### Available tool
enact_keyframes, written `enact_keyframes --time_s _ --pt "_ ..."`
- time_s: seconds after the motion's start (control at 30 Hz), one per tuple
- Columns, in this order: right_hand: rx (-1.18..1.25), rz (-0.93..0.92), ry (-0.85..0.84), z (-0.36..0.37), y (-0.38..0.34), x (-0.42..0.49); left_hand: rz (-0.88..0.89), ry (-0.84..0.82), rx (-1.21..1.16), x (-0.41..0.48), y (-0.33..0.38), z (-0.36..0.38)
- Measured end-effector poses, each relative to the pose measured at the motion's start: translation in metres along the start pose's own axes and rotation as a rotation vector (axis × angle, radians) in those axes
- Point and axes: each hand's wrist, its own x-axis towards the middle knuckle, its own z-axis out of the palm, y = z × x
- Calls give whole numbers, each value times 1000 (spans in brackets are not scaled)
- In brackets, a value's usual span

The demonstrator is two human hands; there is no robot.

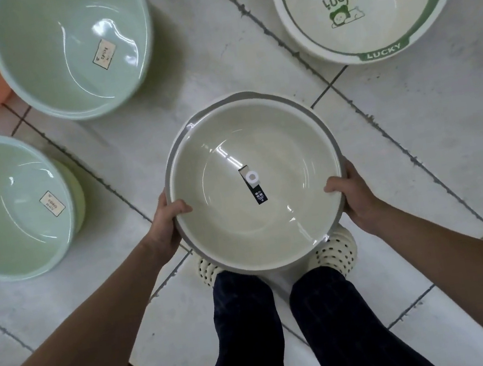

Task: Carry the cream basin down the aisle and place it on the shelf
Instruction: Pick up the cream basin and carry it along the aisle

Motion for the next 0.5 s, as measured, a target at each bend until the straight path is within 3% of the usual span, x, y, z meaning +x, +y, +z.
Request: enact_keyframes --time_s 0.23,0.5 --pt "18 7 4 6 -22 -28 -69 43 3 -24 19 7" --pt "3 49 32 -36 -84 -88 -104 28 12 -80 76 53"
